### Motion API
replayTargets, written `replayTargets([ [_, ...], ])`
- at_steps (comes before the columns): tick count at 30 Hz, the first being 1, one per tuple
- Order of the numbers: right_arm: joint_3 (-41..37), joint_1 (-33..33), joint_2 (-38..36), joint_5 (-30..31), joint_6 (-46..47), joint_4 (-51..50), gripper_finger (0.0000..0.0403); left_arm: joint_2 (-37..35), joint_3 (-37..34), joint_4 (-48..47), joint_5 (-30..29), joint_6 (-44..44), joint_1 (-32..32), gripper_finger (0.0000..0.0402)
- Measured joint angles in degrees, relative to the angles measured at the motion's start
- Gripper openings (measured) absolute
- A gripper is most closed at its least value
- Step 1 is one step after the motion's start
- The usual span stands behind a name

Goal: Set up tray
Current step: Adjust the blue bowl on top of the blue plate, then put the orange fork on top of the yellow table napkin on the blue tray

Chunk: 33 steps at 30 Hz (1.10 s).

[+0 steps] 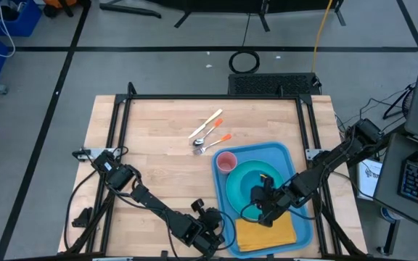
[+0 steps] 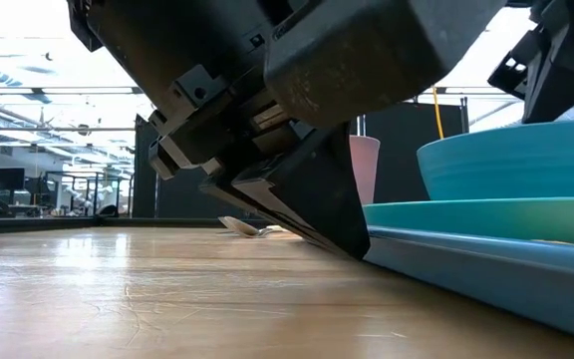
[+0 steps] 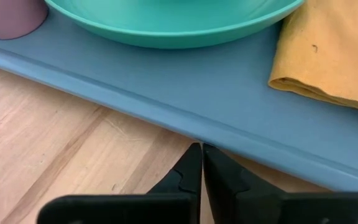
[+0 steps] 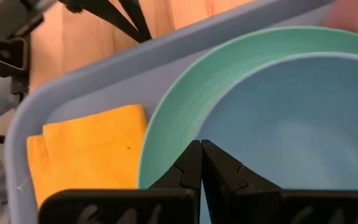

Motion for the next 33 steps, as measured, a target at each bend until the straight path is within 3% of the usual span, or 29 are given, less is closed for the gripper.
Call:
replayTargets([
  [7, 0.00, -0.02, 0.00, 0.24, -1.31, 2.20, 0.0000, 0.00, 0.00, 0.02, 0.02, -0.10, 0.00, 0.0004],
  [15, -0.02, 0.14, 0.02, 2.84, -3.54, 3.73, 0.0000, 0.00, 0.00, -0.02, -0.27, -0.16, -0.01, 0.0027],
  [20, -0.04, 2.54, -0.69, 12.51, -6.26, 3.92, 0.0000, 0.00, 0.00, -0.11, -1.18, 2.04, -0.27, 0.0016],
  [27, -0.07, 10.81, -2.10, 32.89, -7.16, 3.94, 0.0000, -1.43, 0.11, -3.94, -10.52, 1.39, -2.57, 0.0012],
  [33, -0.07, 13.27, -2.12, 37.46, -6.26, 3.95, 0.0000, -6.09, 0.07, -12.72, -15.47, -1.61, -3.12, 0.0004],
])
